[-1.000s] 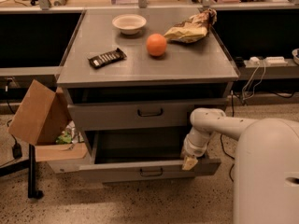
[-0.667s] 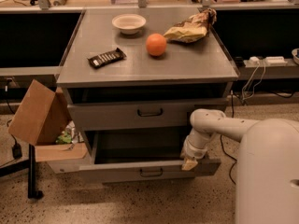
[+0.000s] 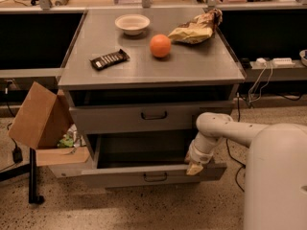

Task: Open middle drawer

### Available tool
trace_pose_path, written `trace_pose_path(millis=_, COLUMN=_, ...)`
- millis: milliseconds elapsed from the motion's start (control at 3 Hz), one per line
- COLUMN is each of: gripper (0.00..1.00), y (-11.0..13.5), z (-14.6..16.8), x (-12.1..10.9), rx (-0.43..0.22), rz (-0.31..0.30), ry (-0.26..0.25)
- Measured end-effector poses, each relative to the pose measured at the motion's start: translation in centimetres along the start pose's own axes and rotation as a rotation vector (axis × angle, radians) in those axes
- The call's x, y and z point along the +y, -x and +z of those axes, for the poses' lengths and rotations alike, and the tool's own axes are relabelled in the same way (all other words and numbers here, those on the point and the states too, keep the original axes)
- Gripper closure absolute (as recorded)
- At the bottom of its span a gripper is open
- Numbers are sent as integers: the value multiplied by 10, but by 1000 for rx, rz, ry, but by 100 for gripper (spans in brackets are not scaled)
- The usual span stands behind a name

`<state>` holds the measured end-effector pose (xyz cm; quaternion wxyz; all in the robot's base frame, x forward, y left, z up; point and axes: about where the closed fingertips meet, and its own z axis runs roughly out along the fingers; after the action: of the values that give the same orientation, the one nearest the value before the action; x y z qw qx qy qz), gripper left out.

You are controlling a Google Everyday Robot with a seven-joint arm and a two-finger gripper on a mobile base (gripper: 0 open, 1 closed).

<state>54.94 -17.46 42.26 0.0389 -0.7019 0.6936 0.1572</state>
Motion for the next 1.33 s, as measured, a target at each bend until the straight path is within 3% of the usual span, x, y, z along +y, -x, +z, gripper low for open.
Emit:
trace_pose_path(millis=667, gripper=73, y=-2, z=1, x=3, rx=-15, rz=-2, ry=-2)
trace_pose_path(millis=1000, gripper=52, y=-2, z=1, x=3, rx=-15, rz=-2, ry=-2)
trace_pose_path(millis=1333, gripper=21, y=-2, z=1, x=3, rx=-15, rz=-2, ry=-2)
